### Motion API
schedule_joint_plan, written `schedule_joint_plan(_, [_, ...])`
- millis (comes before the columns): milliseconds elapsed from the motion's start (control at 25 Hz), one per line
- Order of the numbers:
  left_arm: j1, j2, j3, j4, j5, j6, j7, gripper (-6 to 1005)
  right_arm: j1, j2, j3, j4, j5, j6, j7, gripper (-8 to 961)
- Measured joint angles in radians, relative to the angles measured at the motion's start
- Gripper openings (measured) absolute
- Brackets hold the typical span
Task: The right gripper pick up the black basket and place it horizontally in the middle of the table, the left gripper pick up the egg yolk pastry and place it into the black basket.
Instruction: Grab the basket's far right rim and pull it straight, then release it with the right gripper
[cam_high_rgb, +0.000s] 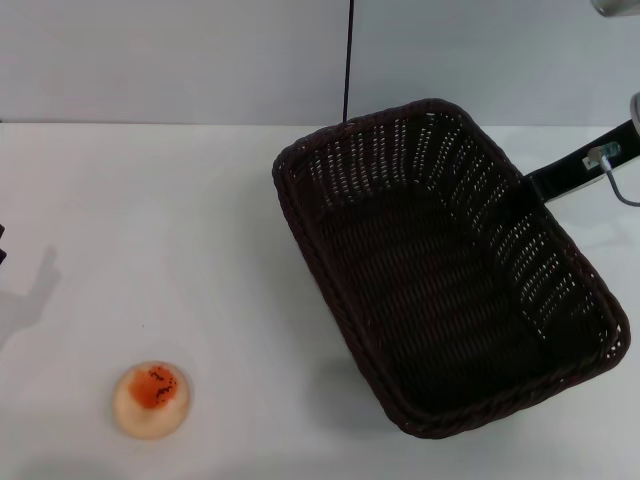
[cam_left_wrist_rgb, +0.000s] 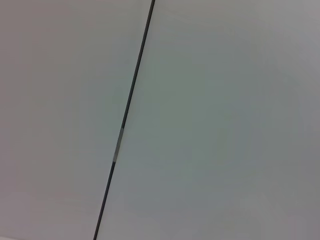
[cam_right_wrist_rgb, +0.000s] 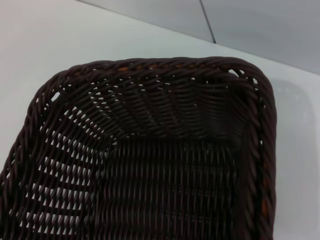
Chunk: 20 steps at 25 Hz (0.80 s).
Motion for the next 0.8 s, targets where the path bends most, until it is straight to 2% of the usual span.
schedule_joint_plan(280, [0.002,0.000,0.000,-0.004,0.000,-0.007,0.002,826,-0.014,0.000,0.001,-0.107,0.007,-0.019,-0.045,295])
schedule_joint_plan(400, [0.010,0.000,0.000,-0.007,0.000,-0.007,0.007,826,-0.001,-0.007,0.002,-0.114,0.040,-0.036,-0.105,197])
schedule_joint_plan(640, [0.020,-0.002,-0.001,-0.007,0.000,-0.007,0.008,826,0.057,-0.020,0.000,-0.116,0.082,-0.087,-0.351,196])
schedule_joint_plan(800, [0.027,-0.004,-0.001,-0.009,0.000,-0.001,0.004,826,0.089,-0.020,-0.014,-0.105,0.082,-0.085,-0.534,190])
